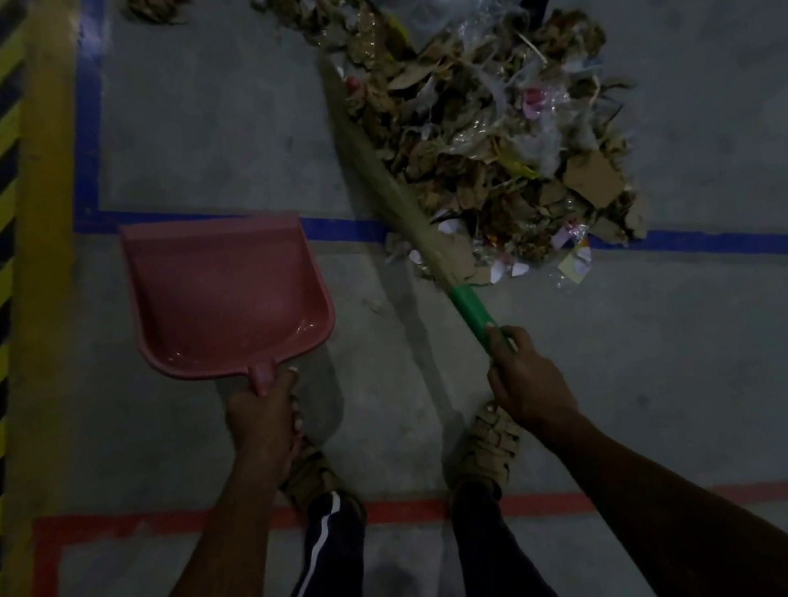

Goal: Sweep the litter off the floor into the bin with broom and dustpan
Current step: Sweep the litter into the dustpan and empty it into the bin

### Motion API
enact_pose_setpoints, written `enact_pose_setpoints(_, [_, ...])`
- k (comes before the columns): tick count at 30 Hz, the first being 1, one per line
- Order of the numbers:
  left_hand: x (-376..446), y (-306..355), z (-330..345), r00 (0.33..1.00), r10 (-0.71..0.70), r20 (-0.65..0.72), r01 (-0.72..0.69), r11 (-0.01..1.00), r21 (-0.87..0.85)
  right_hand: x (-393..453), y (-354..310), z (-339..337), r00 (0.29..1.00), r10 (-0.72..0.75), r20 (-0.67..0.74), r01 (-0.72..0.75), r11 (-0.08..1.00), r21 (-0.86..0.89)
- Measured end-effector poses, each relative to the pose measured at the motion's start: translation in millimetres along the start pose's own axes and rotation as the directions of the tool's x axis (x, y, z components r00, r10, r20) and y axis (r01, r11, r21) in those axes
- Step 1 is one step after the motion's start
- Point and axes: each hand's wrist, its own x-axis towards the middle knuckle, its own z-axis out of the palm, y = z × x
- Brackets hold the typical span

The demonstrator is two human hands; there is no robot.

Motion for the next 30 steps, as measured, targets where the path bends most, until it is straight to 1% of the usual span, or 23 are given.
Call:
enact_pose_setpoints(3, [3,6,0,1.0,-0.006,0.003,0.006,1.0,0.01,-7,-18,4,0.999,-0.052,-0.008,0.052,0.998,0.039])
enact_pose_setpoints(5, [10,14,-4,1.0,0.014,0.009,-0.014,1.0,0.016,-7,-37,7,0.998,-0.065,-0.005,0.065,0.995,0.069])
enact_pose_setpoints(7, [18,24,-9,1.0,0.025,0.01,-0.025,1.0,0.007,0,-62,8,0.997,-0.075,0.005,0.074,0.992,0.104])
enact_pose_setpoints(10, [31,42,-21,1.0,0.029,0.005,-0.029,1.0,0.007,22,-100,5,0.996,-0.087,-0.015,0.088,0.986,0.141])
enact_pose_setpoints(14, [57,71,-51,0.999,0.034,0.006,-0.034,0.999,0.003,73,-149,-12,0.994,-0.086,-0.073,0.097,0.983,0.155])
enact_pose_setpoints(19, [94,117,-96,0.997,0.073,-0.01,-0.073,0.997,0.022,154,-208,-55,0.978,-0.108,-0.178,0.136,0.979,0.154])
enact_pose_setpoints(22, [121,150,-117,0.996,0.09,-0.027,-0.09,0.996,0.016,204,-238,-76,0.968,-0.135,-0.21,0.17,0.973,0.157])
enact_pose_setpoints(26, [159,179,-123,0.991,0.119,-0.061,-0.119,0.993,0.004,269,-273,-90,0.957,-0.155,-0.243,0.196,0.969,0.152])
enact_pose_setpoints(30, [192,206,-112,0.992,0.123,-0.041,-0.125,0.992,-0.035,323,-309,-94,0.96,-0.151,-0.236,0.186,0.973,0.133])
